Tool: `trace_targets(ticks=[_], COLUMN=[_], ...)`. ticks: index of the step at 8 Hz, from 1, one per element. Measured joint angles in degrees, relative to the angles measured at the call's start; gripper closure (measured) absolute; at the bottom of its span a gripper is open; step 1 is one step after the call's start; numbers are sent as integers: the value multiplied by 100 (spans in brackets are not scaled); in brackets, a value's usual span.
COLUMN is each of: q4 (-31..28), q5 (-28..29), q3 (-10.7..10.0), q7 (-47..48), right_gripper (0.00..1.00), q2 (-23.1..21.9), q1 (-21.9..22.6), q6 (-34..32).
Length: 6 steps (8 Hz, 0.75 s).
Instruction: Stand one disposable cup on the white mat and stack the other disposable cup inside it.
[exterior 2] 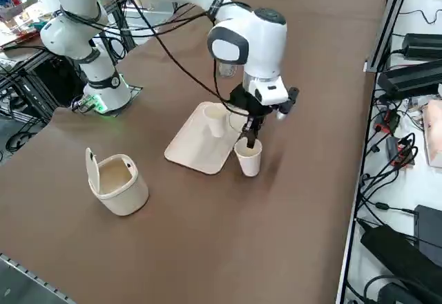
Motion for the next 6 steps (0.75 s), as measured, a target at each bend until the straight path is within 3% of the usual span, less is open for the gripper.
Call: trace_targets(ticks=[2,4,6], q4=[237,261,167], q5=[3,70,123], q3=[17,122,215], q7=[5,276,954], right_gripper=[98,98,98], q2=[-407,-1062,-1495], q1=[18,125,552], q6=[-722,-1863,-2640])
